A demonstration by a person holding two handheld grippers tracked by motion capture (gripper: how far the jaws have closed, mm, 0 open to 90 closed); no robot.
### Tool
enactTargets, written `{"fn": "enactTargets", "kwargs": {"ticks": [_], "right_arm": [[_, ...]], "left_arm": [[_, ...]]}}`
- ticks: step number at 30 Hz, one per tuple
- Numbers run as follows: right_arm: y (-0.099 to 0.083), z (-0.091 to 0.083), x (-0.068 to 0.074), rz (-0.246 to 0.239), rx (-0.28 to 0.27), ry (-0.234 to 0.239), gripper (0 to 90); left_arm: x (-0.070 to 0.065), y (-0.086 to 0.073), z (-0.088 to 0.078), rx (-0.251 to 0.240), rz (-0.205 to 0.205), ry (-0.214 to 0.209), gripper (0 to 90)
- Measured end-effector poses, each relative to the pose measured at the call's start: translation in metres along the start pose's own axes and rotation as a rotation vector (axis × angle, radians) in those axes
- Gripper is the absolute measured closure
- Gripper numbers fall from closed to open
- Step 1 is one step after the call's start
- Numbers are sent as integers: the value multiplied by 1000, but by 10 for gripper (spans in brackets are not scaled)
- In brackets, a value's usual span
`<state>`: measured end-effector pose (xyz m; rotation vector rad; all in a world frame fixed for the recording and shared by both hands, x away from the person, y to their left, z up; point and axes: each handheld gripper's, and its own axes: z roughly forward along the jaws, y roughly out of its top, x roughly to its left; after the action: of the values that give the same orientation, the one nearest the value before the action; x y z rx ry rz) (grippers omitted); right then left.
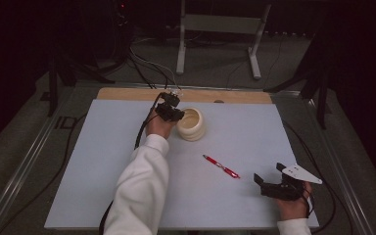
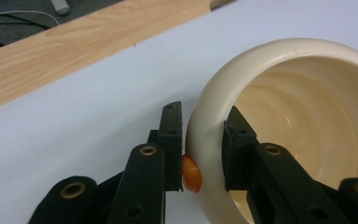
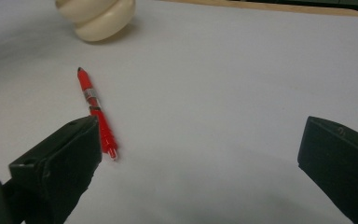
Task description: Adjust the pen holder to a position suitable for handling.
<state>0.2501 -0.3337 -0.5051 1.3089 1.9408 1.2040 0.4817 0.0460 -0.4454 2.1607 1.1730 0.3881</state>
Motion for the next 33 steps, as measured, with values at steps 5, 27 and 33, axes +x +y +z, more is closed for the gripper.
{"fn": "enactTargets", "kwargs": {"ticks": [5,27,33], "right_arm": [[0,1,1,-2,1,1,0],[0,2,5,-13,7,5,0],[0,3,5,-15,8,5,0]], "left_arm": [[-4,-8,-10,23,38,-20,746],[-12,-49,-55,144,76,-77,744],[-20,-59,-68,189,112,-73,744]]}}
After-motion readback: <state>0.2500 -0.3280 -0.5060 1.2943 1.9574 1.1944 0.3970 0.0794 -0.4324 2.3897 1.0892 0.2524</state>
